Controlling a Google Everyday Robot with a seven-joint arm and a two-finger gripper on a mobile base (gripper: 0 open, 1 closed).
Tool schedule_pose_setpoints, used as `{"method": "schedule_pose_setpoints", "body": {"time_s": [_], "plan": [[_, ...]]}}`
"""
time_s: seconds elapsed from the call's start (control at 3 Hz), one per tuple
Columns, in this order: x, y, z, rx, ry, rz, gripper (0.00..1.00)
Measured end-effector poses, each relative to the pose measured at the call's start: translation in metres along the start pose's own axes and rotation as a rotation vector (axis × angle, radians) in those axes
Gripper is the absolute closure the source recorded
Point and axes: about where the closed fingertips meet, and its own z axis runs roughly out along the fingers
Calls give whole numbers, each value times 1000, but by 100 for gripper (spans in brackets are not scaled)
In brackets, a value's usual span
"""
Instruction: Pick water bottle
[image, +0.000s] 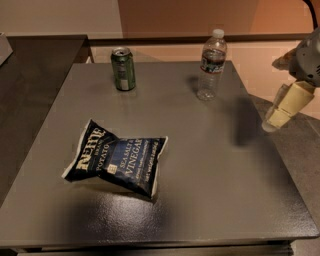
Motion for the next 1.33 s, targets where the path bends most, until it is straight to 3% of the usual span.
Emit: {"method": "schedule_pose_setpoints", "body": {"time_s": [0.33, 0.67, 1.0, 1.33], "plan": [[15, -58, 73, 27, -98, 42, 0], [20, -105, 120, 73, -193, 90, 0], [3, -128, 122, 103, -310, 135, 0], [-18, -136, 111, 80, -440, 151, 0]]}}
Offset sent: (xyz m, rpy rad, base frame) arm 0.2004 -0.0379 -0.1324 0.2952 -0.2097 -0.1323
